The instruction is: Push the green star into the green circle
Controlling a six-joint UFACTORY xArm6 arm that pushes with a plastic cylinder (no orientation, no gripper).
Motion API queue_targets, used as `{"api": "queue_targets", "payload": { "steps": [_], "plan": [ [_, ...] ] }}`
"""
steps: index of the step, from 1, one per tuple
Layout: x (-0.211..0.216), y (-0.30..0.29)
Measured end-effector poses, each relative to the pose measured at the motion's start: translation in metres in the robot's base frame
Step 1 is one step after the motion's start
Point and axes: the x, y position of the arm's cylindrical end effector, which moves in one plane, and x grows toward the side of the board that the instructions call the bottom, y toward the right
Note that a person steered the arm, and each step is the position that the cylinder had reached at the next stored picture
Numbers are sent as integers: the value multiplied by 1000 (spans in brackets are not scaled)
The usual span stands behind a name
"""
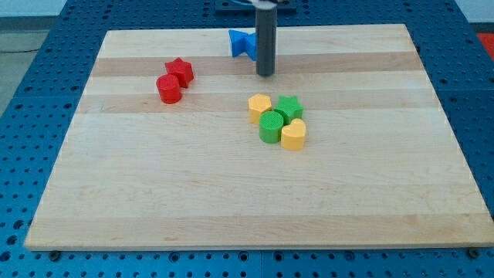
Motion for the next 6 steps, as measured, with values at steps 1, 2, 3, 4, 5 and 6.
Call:
{"api": "queue_targets", "payload": {
  "steps": [1, 2, 3, 4, 5, 6],
  "plan": [
    [37, -8],
    [45, 4],
    [44, 32],
    [42, 63],
    [42, 91],
    [52, 111]
  ]
}}
